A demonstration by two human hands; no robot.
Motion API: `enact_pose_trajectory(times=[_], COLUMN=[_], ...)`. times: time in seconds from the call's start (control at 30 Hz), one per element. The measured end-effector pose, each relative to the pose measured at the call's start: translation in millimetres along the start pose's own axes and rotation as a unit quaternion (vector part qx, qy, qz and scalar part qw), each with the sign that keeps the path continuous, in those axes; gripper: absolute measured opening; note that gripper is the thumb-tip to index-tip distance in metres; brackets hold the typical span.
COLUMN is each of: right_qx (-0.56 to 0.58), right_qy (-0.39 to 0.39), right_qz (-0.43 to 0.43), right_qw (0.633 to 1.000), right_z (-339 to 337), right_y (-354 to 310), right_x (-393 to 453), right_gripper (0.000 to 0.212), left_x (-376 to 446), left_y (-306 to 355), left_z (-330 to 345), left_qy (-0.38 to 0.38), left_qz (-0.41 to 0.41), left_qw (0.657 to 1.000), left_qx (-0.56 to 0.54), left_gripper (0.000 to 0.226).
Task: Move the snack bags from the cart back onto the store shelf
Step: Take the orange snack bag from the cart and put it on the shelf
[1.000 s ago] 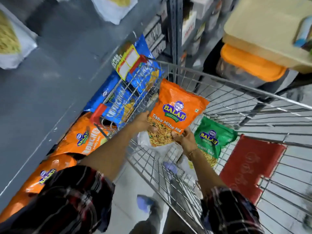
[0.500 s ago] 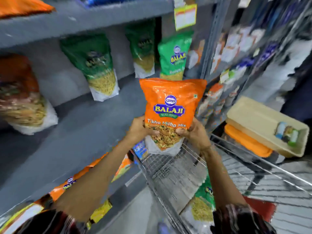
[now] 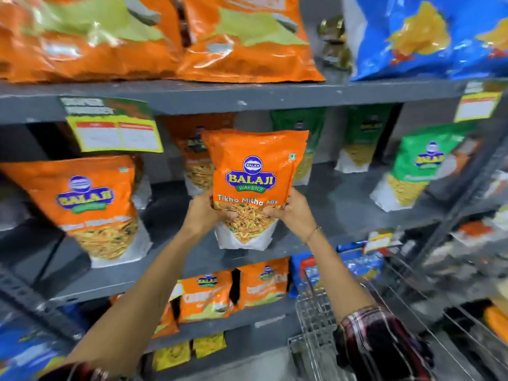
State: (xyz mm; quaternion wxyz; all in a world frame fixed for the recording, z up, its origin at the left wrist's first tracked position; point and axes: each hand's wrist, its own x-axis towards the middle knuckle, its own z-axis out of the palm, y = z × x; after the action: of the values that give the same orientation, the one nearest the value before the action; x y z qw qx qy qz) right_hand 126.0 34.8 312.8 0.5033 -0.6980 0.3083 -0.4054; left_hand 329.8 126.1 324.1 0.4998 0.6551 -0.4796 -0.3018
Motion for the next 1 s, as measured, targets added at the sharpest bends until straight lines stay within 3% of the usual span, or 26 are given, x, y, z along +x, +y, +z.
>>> enact_pose_trajectory(times=[0.2, 0.47, 0.7, 0.83, 0.9, 1.0], right_qx=[0.009, 0.015, 0.047, 0.052, 0.051, 0.041], right_qy=[-0.076, -0.098, -0.117, -0.127, -0.110, -0.007], right_qz=[0.000, 0.026, 0.044, 0.058, 0.055, 0.036], right_qw=[0.997, 0.995, 0.991, 0.989, 0.991, 0.998], right_z=[70, 118, 130, 131, 133, 132], right_y=[3, 20, 20, 22, 24, 32], right_x=[36, 63, 58, 49, 40, 22], right_gripper=[0.049, 0.051, 0.044, 0.045, 0.050, 0.060], left_x=[-7, -9, -16, -34, -51, -75], left_y=[-26, -50, -60, -69, -75, -78], left_z=[-59, -87, -88, -80, -72, -54], left_qy=[0.096, 0.159, 0.142, 0.158, 0.181, 0.237], left_qz=[-0.013, -0.031, -0.029, -0.055, -0.042, -0.001], left_qw=[0.994, 0.982, 0.982, 0.972, 0.966, 0.954], left_qx=[0.042, 0.095, 0.118, 0.165, 0.182, 0.182], left_gripper=[0.063, 0.070, 0.071, 0.058, 0.054, 0.044])
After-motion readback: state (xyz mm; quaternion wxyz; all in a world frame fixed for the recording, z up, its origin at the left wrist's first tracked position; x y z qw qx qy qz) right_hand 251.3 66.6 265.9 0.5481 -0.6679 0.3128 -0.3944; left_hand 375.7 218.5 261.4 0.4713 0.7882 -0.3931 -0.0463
